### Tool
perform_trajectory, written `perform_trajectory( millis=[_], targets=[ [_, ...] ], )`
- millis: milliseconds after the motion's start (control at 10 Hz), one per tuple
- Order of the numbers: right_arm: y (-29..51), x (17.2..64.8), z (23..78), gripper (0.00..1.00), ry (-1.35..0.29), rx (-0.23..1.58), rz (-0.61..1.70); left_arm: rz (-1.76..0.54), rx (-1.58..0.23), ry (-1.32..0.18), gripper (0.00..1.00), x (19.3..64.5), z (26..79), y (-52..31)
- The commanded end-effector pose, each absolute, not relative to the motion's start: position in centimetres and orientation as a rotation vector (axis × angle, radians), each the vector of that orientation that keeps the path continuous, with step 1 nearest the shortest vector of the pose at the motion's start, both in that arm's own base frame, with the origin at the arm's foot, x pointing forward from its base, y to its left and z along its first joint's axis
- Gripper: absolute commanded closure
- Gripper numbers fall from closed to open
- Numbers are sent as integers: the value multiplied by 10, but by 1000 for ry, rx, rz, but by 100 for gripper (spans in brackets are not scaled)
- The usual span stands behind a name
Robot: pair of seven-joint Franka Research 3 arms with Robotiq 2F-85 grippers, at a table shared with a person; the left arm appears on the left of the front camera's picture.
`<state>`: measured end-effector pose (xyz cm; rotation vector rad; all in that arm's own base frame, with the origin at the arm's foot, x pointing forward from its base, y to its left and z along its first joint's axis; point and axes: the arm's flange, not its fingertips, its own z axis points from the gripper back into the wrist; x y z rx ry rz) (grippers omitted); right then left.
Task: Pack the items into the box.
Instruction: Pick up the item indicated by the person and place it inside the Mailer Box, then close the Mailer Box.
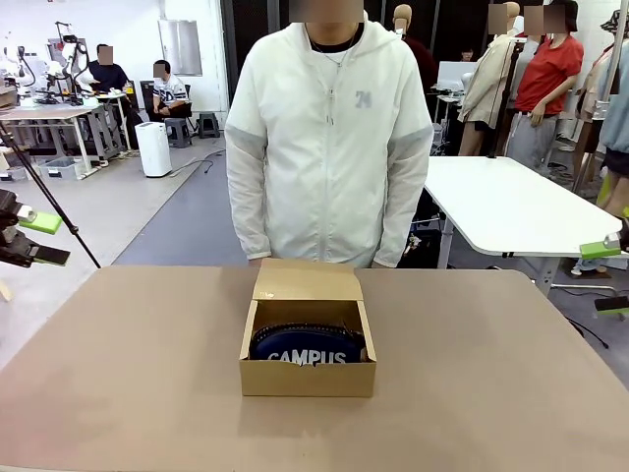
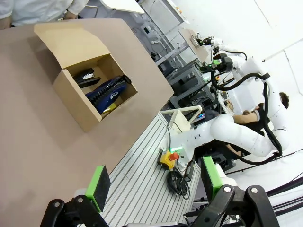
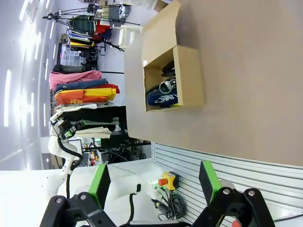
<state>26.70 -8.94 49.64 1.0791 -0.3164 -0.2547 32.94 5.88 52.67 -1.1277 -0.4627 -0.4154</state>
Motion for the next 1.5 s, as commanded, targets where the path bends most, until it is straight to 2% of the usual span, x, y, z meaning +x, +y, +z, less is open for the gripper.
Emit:
perform_trajectory(
  millis=[0,1400],
  targets=[
    [-92,264,496,0,-327,1071,-233,-435,-1127,-466,0,328,527,61],
    [-92,264,496,0,-327,1071,-233,-435,-1127,-466,0,328,527,61]
  ],
)
